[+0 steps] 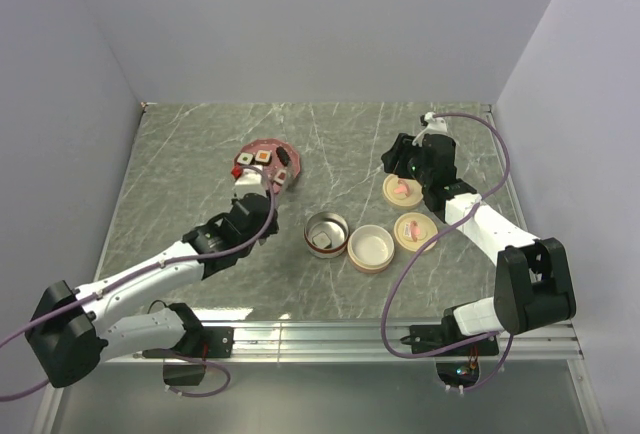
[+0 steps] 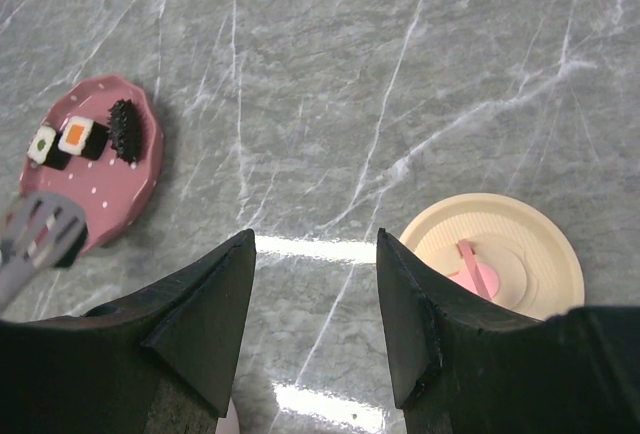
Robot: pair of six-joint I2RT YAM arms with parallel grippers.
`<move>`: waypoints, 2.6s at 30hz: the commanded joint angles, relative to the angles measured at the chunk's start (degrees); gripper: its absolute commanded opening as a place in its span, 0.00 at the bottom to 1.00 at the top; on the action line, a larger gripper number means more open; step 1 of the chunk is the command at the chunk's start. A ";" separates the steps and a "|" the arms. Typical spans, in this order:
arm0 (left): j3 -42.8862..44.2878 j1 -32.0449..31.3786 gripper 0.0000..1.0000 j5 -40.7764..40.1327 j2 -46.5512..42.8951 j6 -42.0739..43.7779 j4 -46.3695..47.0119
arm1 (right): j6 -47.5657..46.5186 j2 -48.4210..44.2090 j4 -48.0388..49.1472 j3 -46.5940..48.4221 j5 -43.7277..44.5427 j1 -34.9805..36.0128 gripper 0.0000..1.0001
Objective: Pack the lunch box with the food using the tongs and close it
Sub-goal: Place the food into the lunch box
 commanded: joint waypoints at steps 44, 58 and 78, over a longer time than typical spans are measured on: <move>4.39 -31.50 0.23 5.70 0.36 1.34 5.22 | 2.23 -2.12 1.78 -0.48 -1.79 -5.89 0.59; 6.24 -32.37 0.32 5.87 4.58 1.69 4.25 | 2.31 -2.29 1.96 -1.01 -2.40 -6.16 0.59; 7.47 -32.37 0.50 6.05 6.07 2.57 4.69 | 2.05 -1.85 1.87 -0.57 -3.28 -6.24 0.59</move>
